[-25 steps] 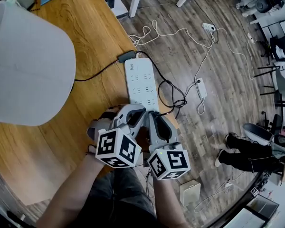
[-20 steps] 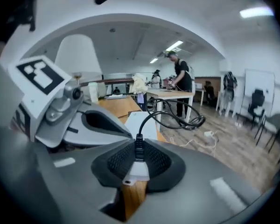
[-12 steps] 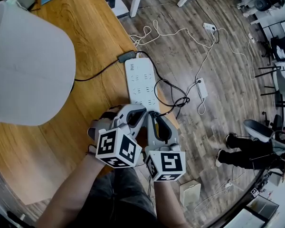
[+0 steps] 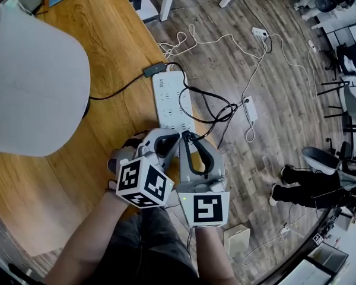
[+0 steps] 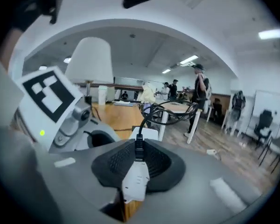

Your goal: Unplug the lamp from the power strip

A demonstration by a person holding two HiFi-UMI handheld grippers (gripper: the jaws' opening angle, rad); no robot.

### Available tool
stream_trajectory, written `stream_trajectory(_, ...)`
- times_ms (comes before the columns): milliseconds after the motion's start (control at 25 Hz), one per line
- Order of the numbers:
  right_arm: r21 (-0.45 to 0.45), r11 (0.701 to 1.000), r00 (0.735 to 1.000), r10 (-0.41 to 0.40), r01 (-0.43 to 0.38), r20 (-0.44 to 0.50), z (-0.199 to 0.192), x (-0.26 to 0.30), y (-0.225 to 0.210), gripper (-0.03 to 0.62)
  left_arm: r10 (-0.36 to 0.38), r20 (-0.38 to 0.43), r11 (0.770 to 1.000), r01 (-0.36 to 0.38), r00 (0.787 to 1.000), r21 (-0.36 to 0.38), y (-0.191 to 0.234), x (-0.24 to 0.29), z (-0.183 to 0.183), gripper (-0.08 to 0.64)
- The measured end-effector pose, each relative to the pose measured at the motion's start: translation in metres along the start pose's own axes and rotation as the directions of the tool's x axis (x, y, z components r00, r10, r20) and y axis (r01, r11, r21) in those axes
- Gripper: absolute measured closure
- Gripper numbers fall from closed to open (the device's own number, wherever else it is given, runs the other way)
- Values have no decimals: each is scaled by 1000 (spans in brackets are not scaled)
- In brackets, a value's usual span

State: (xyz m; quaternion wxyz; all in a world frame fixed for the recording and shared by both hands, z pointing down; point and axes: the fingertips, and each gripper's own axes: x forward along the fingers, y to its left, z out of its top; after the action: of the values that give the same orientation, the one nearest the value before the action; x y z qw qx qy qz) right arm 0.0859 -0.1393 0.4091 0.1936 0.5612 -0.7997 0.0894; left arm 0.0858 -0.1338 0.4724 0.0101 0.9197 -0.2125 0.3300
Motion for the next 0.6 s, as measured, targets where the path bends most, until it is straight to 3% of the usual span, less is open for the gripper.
stream_trajectory(80, 101, 995, 1000, -7, 6, 13, -1, -1, -15, 526, -1, 2, 1000, 1, 1000, -1, -1, 1, 0, 568)
stream_trajectory(320, 231, 972, 999, 37, -38, 7, -17, -9, -17, 525, -14, 26, 998, 15, 1000, -59, 0, -1, 2, 566)
stream_trajectory(480, 262, 963, 998, 60, -57, -6, -21, -10, -12, 525, 47, 47, 998, -45, 998, -53, 5, -16, 4, 566)
stream_trajectory(600, 275, 958, 996, 90, -83, -12, -25, -8, -3, 525, 109, 89, 991, -101, 990, -88, 14, -31, 1, 566)
